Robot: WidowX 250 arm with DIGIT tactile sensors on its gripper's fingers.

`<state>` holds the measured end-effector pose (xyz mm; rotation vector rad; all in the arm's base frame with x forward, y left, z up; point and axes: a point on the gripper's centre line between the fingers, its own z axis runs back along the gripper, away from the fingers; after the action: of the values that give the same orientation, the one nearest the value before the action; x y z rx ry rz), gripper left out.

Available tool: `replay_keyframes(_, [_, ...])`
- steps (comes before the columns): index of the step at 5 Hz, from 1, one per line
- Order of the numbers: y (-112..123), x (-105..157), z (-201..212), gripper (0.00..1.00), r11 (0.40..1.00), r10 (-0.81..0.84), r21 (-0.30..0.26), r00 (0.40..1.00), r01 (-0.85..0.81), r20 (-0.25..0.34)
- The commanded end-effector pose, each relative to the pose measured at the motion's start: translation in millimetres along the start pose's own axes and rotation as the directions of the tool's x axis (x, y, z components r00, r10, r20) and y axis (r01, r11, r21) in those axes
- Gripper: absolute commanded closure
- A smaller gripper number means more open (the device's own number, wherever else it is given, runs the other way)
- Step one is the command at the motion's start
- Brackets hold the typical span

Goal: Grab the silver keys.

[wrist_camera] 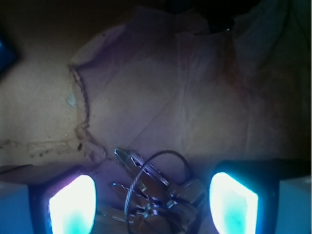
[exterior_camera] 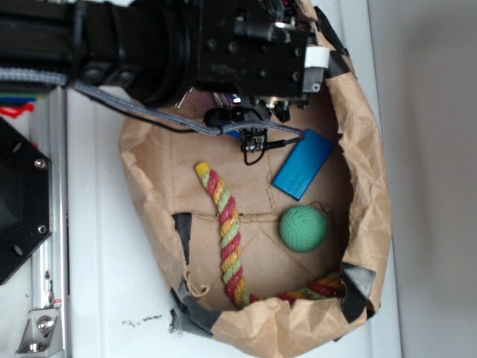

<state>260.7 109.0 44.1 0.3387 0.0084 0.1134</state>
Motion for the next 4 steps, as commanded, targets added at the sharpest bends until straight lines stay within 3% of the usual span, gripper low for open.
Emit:
replay_keyframes(1, [8.2, 3.0, 7.7, 0.00, 0.997, 0.063, 0.045, 0.998, -0.064, 0.023])
replay_keyframes(3, [0.8, 2.0, 1.9, 0.00, 0.999, 0.026, 0.032, 1.000, -0.026, 0.006])
replay_keyframes(4, [0.6, 6.8, -12.0, 0.00, 1.000, -0.008, 0.006, 0.990, 0.009, -0.139])
